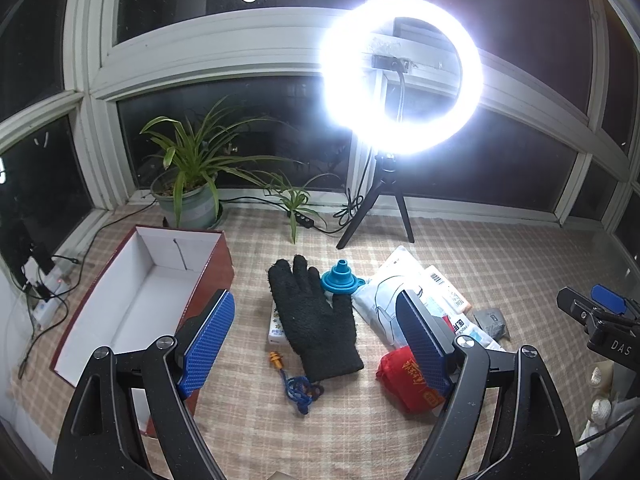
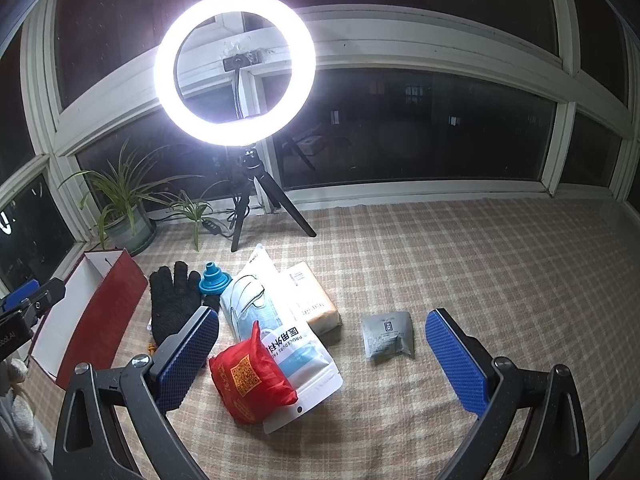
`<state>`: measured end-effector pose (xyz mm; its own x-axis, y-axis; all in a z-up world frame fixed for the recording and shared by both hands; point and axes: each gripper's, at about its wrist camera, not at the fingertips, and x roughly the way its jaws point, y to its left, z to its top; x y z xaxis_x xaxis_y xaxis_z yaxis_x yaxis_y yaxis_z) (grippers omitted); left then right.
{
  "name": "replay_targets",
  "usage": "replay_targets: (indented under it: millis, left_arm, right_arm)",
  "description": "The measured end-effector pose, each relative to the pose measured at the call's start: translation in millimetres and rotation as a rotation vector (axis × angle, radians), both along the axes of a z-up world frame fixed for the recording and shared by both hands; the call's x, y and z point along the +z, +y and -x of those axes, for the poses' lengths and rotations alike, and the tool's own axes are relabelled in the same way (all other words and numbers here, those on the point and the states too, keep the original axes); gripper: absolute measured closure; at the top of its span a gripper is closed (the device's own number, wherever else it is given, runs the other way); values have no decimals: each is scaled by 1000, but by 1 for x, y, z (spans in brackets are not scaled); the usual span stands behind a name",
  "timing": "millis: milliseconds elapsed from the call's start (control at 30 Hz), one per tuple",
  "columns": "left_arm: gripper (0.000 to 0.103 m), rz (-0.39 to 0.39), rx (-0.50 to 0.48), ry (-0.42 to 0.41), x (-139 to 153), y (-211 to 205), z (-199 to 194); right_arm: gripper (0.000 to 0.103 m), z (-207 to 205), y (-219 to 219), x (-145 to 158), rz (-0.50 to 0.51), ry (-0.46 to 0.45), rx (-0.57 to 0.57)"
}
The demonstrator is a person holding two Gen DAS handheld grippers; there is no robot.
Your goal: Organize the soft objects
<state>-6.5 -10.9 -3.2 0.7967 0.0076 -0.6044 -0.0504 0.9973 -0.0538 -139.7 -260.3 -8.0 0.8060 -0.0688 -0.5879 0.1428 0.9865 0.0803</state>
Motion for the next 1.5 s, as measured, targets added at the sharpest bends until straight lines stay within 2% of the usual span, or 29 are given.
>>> replay_targets:
  millis: [967,1200,1367,1500]
  left_arm:
    - [20,9,-4,33,-17,0,-9]
    - [20,53,-20,82,-37,2,-15]
    - [20,96,-61,127,-56,-2,-20]
    - [20,154,-114,198,-77,-8,-27]
  right_arm:
    - [1,-11,-4,-11,-30,54,12]
    - [1,-15,-9,-23,-62,80,45]
    - [1,-22,-8,-34,-112,117,119]
    - [1,-32,-1,-44,-124,152,189]
